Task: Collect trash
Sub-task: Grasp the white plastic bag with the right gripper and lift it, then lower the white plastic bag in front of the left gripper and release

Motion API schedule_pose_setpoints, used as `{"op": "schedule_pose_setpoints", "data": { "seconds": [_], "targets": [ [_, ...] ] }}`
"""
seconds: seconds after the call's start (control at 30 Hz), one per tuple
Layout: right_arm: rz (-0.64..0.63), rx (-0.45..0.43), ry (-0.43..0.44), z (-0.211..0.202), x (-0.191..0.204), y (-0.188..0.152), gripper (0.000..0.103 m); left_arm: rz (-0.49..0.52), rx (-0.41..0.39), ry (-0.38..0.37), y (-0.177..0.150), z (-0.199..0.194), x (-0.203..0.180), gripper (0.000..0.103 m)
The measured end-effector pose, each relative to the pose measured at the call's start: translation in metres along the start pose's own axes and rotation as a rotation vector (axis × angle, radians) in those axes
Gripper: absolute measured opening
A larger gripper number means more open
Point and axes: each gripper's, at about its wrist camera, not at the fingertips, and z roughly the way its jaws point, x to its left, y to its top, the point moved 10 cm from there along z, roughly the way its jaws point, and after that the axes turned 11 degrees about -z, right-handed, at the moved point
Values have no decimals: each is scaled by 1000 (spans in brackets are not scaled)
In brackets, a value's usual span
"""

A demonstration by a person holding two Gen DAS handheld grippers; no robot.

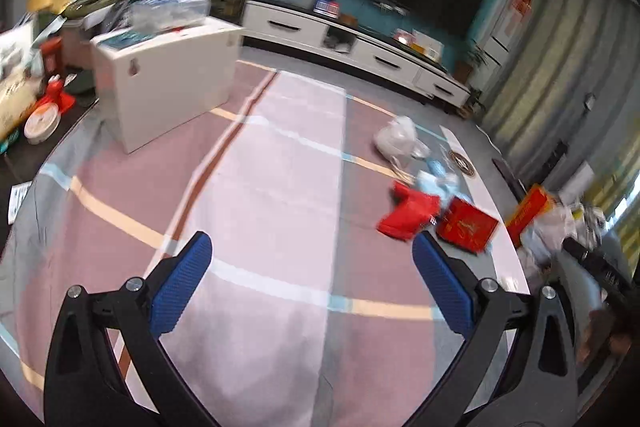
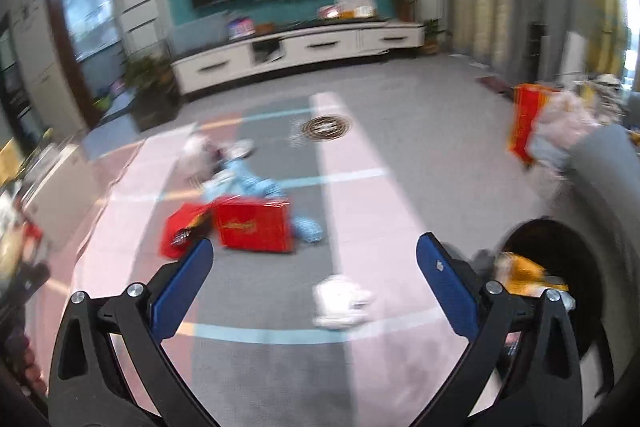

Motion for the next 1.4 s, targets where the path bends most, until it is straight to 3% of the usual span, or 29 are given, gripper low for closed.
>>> {"op": "schedule_pose_setpoints", "data": {
  "seconds": [0.17, 0.33, 0.57, 0.67, 0.77, 0.8, 0.87, 0.93, 1.0, 1.07, 1.23, 1.4],
  "targets": [
    [20, 121, 59, 57, 30, 3, 100, -89, 62, -21, 2, 16, 17, 100],
    [92, 248, 130, 122, 57, 32, 100, -106, 43, 28, 9, 23, 29, 100],
    [171, 282, 92, 194, 84, 93, 100, -85, 61, 69, 10, 31, 39, 100],
    [188, 283, 133, 219, 108, 112, 100, -138, 59, 70, 15, 30, 47, 100],
    [139, 289, 77, 244, 123, 119, 99, -177, 84, 45, 17, 29, 52, 100],
    [121, 301, 80, 253, 130, 116, 99, -184, 85, 42, 19, 29, 54, 100],
    [74, 336, 93, 261, 141, 106, 78, -199, 75, 55, 23, 27, 61, 100],
    [14, 357, 90, 260, 147, 97, 40, -202, 70, 64, 25, 26, 63, 100],
    [-29, 310, 98, 246, 152, 96, 31, -211, 71, 63, 26, 24, 64, 100],
    [-71, 280, 127, 229, 160, 95, 28, -216, 71, 52, 27, 22, 63, 100],
    [-186, 256, 365, 152, 206, 78, 28, -205, 45, 86, 31, 18, 68, 100],
    [-316, 359, 543, 93, 245, 15, 28, -177, 14, 153, 37, 13, 78, 100]
  ]
}}
